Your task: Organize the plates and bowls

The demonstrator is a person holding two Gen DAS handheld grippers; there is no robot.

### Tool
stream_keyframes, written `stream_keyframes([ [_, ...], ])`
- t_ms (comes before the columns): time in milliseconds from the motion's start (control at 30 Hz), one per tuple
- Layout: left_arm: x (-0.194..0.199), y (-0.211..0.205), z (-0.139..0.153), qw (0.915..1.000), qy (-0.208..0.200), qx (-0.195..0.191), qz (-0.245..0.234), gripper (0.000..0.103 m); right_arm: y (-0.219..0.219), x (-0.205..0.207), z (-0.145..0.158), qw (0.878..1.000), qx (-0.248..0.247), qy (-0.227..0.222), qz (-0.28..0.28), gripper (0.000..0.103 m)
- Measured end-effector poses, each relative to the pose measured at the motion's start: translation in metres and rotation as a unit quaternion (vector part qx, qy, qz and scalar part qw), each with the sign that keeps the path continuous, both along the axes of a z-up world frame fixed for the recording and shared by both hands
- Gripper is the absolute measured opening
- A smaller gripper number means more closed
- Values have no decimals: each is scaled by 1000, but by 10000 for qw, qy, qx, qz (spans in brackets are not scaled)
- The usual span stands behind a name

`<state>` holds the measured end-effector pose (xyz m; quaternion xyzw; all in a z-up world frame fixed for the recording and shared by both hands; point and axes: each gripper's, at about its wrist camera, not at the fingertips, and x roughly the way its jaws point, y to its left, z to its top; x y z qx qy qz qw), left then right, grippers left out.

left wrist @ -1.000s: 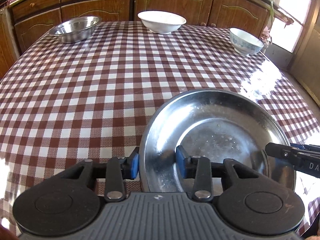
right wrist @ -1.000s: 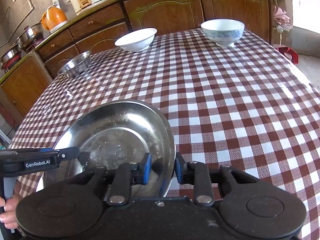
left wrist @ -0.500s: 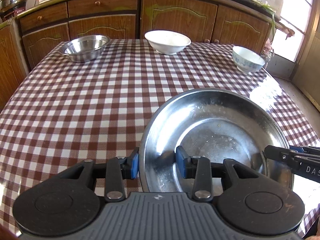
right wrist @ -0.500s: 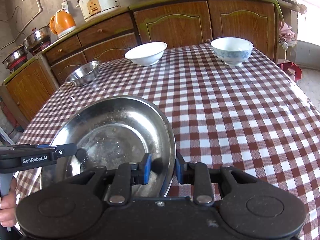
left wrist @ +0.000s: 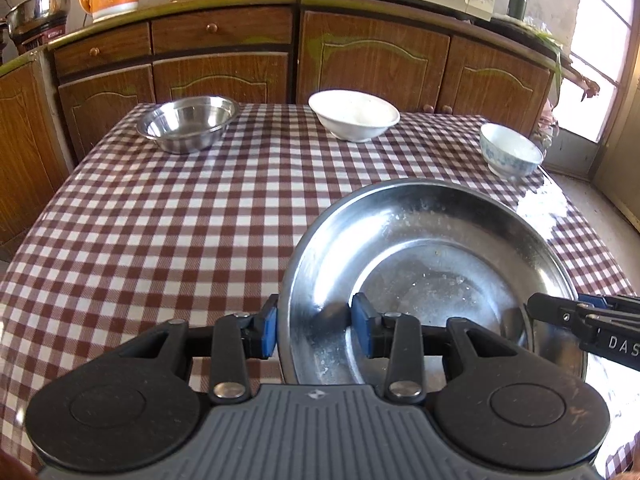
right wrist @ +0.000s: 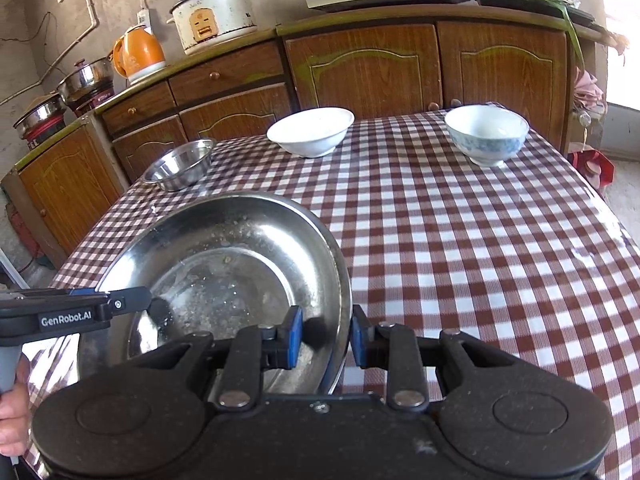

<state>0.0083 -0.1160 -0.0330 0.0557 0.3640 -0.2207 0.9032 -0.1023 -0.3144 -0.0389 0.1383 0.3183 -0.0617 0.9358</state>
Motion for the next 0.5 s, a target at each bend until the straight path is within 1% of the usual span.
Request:
stream_keyframes([
  [167, 8, 0, 4, 10000, -61, -1, 50, 38, 0, 10, 3, 10000, 15, -36, 20, 33],
  [500, 29, -3, 5, 9999, -59, -29, 133, 38, -6, 36, 7, 10000, -10, -79, 44, 33],
])
